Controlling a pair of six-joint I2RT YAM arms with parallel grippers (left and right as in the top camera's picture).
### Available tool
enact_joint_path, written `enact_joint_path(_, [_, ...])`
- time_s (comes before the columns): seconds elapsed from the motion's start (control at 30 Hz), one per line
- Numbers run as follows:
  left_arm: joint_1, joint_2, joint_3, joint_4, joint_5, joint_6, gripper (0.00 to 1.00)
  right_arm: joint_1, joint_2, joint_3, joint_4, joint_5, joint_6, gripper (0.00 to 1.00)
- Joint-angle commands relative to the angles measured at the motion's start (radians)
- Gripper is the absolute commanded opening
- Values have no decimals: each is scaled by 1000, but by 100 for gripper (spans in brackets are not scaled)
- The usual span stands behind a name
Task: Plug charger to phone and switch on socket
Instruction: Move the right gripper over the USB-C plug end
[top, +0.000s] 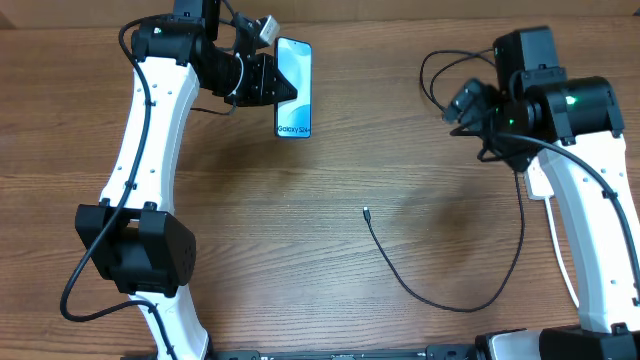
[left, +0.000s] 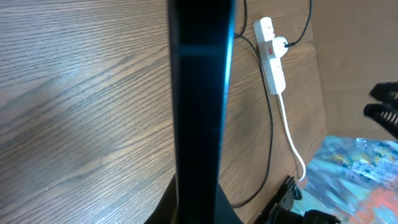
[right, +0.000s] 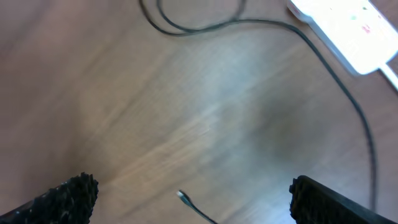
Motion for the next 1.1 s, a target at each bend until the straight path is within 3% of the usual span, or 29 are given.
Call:
enact_joint_path(0.0, [-2, -9, 15, 0, -6, -6, 4, -4, 2, 6, 21, -85, -4, 100])
enact_joint_path(0.33, [-2, -8, 14, -5, -145, -53, 4, 67, 6, -98, -18, -139, -64, 100])
enact_joint_path(0.77, [-2, -3, 14, -3, -161, -68, 4, 261, 6, -523, 297, -143, -97, 100])
enact_joint_path(0.9, [-2, -3, 14, -3, -161, -67, 4, 307, 8, -576, 319, -142, -97, 88])
enact_joint_path(1.07, [-2, -3, 14, 4, -161, -68, 4, 380, 34, -590, 367, -140, -151, 81])
